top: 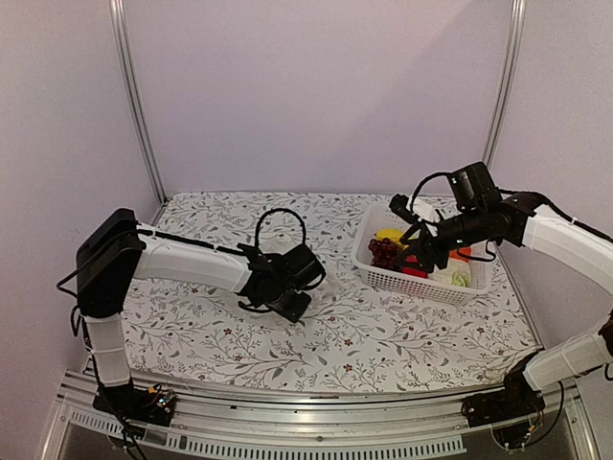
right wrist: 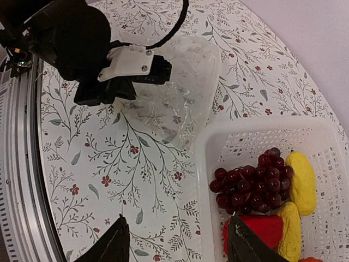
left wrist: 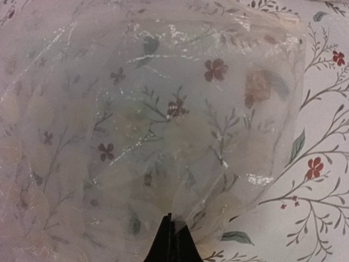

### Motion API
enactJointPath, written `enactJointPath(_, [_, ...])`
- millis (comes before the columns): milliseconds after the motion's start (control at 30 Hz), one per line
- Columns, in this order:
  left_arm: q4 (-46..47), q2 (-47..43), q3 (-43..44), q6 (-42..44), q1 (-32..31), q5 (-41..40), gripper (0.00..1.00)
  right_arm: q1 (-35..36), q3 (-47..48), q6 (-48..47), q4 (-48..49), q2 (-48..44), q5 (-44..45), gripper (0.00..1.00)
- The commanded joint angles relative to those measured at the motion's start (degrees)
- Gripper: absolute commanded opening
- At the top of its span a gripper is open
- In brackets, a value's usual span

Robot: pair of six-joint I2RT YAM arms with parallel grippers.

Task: Place the food in the zip-top bag and seal the zipper
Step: Pick up the zipper food storage bag at the center of the board.

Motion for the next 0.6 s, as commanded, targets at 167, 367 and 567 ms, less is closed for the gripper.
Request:
enactJointPath(167, [19.0,-23.9,-26.1,10.9,-16.5,-33.1,0.0,0.1,9.8,8.5,1.1,10.8,-1.2,0.57])
enactJointPath(367, [35.8,-27.5,-35.9,15.0,-25.3,-48.6,0.0,0.1,18.4,14.6,-1.9,19.3,-9.1,0.55])
enactJointPath(567, [45.4,-21.5,-35.2,19.3,-29.8,-61.3,0.0,0.2,24.8,21.1,-7.7,26.3,-19.6,0.59])
